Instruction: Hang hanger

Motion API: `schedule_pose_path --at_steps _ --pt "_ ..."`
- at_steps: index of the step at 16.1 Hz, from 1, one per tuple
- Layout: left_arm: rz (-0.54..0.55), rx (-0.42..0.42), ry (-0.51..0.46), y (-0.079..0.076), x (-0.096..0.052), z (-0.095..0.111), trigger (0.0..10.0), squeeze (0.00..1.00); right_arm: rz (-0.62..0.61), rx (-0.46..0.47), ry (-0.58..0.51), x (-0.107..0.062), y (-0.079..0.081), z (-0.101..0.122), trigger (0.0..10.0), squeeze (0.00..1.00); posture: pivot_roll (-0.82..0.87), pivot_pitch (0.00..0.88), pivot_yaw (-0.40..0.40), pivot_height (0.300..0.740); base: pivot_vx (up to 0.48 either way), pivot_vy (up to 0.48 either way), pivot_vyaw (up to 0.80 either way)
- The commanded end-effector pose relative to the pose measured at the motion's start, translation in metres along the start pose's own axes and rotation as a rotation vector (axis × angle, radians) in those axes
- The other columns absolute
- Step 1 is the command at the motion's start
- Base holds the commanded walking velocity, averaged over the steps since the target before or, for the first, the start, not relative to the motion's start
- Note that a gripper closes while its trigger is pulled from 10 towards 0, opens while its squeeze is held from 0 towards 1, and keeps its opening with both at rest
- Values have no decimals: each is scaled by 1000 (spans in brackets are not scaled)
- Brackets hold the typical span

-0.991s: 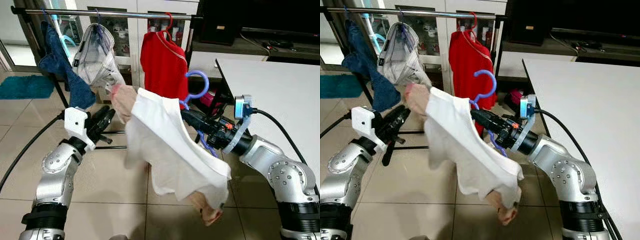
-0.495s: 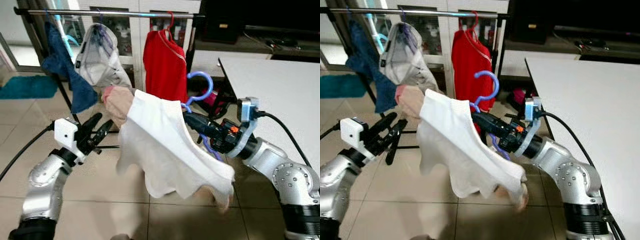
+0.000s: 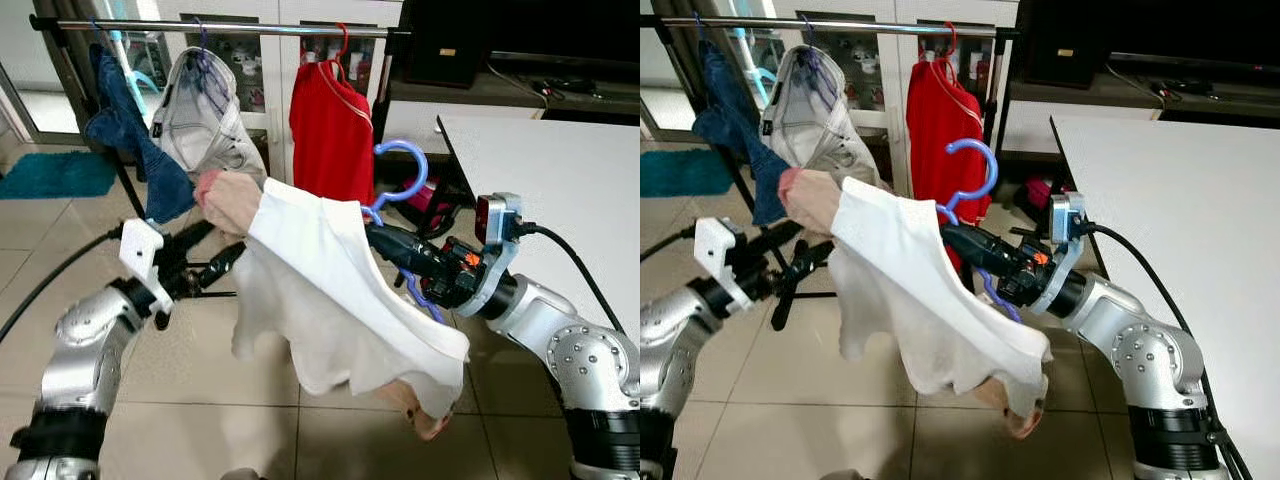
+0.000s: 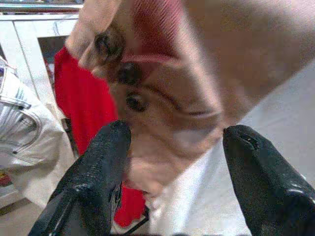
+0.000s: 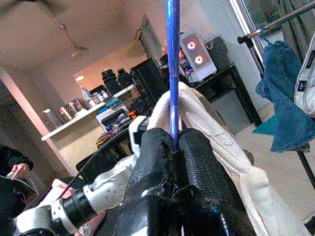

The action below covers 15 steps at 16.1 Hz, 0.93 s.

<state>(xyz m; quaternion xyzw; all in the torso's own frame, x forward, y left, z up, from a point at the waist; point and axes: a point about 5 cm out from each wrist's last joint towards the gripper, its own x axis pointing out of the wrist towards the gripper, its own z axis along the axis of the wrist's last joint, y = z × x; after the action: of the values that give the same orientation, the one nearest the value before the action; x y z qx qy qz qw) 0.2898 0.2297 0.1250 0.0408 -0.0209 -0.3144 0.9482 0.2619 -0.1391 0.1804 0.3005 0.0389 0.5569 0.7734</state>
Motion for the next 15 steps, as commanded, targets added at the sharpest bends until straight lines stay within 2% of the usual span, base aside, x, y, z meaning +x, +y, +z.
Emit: schedule_pose_path --at_steps 1,3,6,7,15 --pt "28 28 3 6 3 3 10000 0 50 -14 -3 2 7 5 10000 0 -73 0 11 740 0 0 0" --pt "59 32 -1 11 7 4 10000 0 58 -13 -3 2 7 5 10000 0 -74 0 11 740 0 0 0" --pt "3 -3 -23 7 17 4 9843 0 64 -11 -3 3 8 4 10000 0 -75 0 11 740 0 0 0" --pt "-23 -14 -23 4 19 4 0 0 65 -9 -3 4 9 4 10000 0 -76 0 12 740 0 0 0" --pt "-81 -50 -27 0 21 1 0 0 63 -5 -3 4 9 2 10000 0 -80 0 18 740 0 0 0"
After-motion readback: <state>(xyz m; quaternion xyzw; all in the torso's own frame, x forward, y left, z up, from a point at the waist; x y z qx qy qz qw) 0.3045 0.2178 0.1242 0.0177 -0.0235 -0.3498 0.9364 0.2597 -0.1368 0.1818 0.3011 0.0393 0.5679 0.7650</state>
